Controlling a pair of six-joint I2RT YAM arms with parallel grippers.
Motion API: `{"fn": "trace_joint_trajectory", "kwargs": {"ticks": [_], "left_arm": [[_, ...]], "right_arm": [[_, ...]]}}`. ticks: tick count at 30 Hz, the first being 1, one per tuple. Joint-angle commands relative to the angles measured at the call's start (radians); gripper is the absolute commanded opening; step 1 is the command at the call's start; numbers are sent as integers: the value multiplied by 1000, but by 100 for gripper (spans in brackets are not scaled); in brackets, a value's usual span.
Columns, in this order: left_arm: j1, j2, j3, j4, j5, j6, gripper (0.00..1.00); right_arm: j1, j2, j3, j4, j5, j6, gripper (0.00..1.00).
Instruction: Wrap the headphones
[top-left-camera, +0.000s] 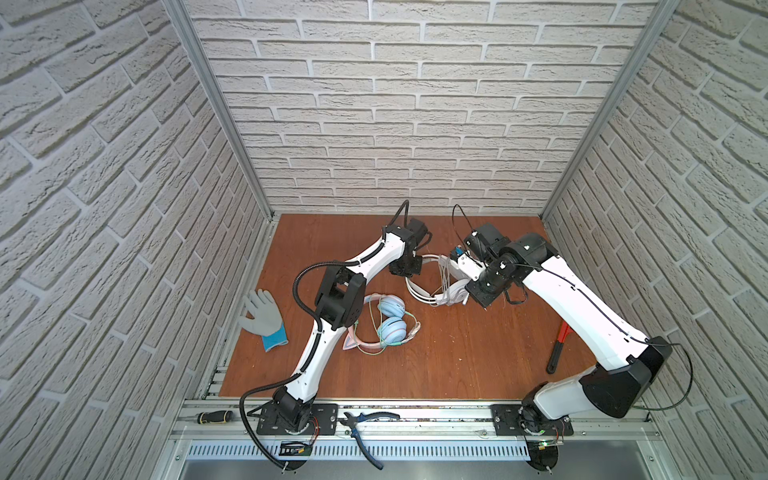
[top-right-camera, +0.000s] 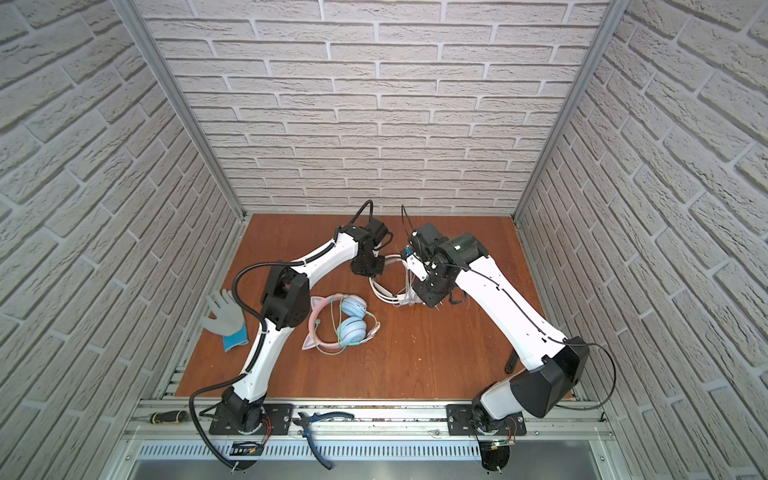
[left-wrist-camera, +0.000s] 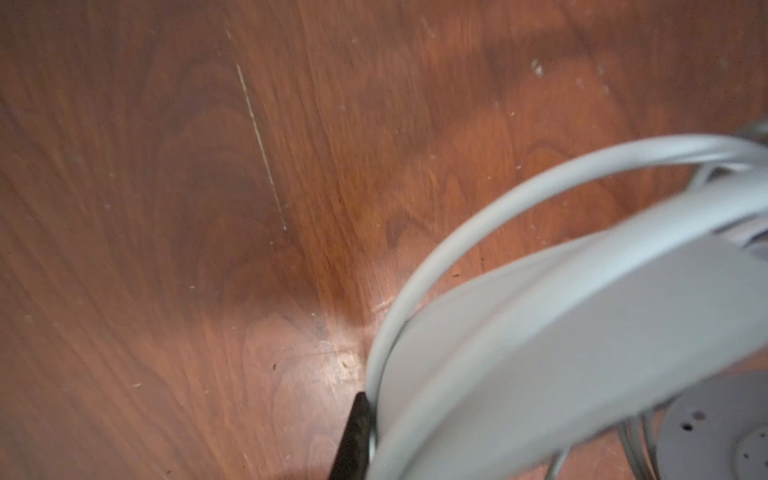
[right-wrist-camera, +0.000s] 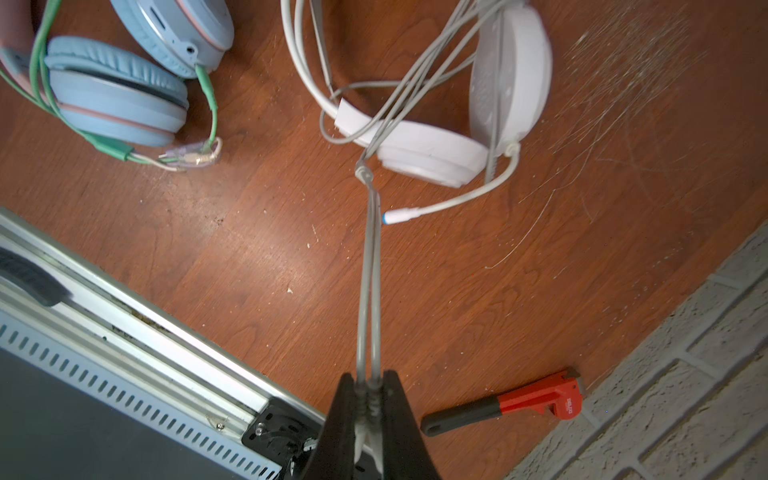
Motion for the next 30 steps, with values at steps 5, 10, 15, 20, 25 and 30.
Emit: {"fn": "trace_joint_trajectory", "kwargs": {"ticks": [5,10,15,20,25,30], "left_arm": [[-21,3,-1,25,34,10,0],[-29,19,4,17,41,11,0],[-37,14,-29,27,46,5,0],[-44,17,-45,31,54,3,0],[-45,21,-55,31,62,6,1],[-46,29,-50,26,65,5,6]], "right_arm": [[-66,111,78,112,-30,-41,5],[-89,206,123,167,-74,-33,5],[-126,301,191,210,-91,-12,5],[-156,388,240,237,-90,-9,5],[-188,457,261,266,-113,-12,5],[-198,540,304,278,-143,-18,5]]}}
